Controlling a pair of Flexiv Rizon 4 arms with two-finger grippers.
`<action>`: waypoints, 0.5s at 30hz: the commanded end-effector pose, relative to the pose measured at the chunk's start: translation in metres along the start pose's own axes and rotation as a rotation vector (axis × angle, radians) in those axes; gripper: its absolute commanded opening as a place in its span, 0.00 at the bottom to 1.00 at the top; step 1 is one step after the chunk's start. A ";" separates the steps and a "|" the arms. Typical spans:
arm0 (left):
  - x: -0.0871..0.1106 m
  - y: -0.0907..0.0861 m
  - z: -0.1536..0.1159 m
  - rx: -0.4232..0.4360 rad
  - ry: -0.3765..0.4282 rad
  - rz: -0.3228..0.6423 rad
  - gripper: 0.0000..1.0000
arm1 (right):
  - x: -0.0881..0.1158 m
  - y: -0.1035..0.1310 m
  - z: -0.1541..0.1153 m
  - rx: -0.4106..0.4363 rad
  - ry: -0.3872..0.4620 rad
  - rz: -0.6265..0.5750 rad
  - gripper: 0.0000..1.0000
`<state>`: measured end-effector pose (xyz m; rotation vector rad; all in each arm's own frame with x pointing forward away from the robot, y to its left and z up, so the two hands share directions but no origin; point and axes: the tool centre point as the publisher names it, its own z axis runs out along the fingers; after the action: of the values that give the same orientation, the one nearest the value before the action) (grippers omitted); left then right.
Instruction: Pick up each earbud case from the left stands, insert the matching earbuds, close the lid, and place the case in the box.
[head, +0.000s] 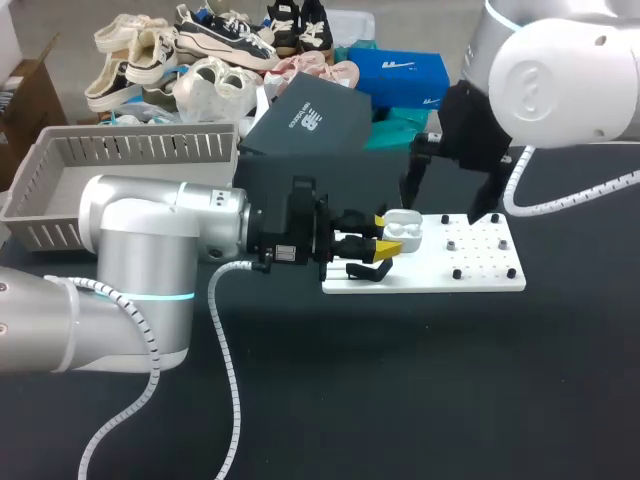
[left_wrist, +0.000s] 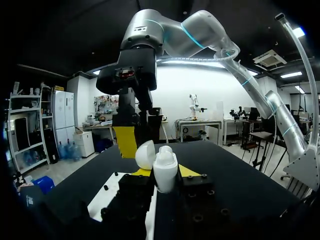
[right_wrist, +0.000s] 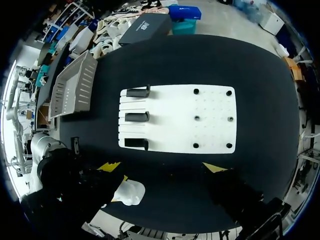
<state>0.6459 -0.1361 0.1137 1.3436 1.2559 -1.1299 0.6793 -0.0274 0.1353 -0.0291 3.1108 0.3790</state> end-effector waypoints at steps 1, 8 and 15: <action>0.000 0.000 0.000 0.002 0.000 0.000 0.00 | 0.013 -0.001 -0.005 -0.005 -0.009 -0.001 1.00; 0.000 0.000 0.000 0.002 0.000 0.000 0.00 | 0.024 -0.001 -0.007 -0.009 -0.014 -0.012 1.00; 0.000 0.000 0.000 0.002 0.000 0.000 0.00 | 0.026 -0.011 -0.020 -0.020 -0.067 0.008 1.00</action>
<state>0.6458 -0.1360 0.1136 1.3438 1.2559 -1.1299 0.6636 -0.0342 0.1475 -0.0191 3.0836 0.3977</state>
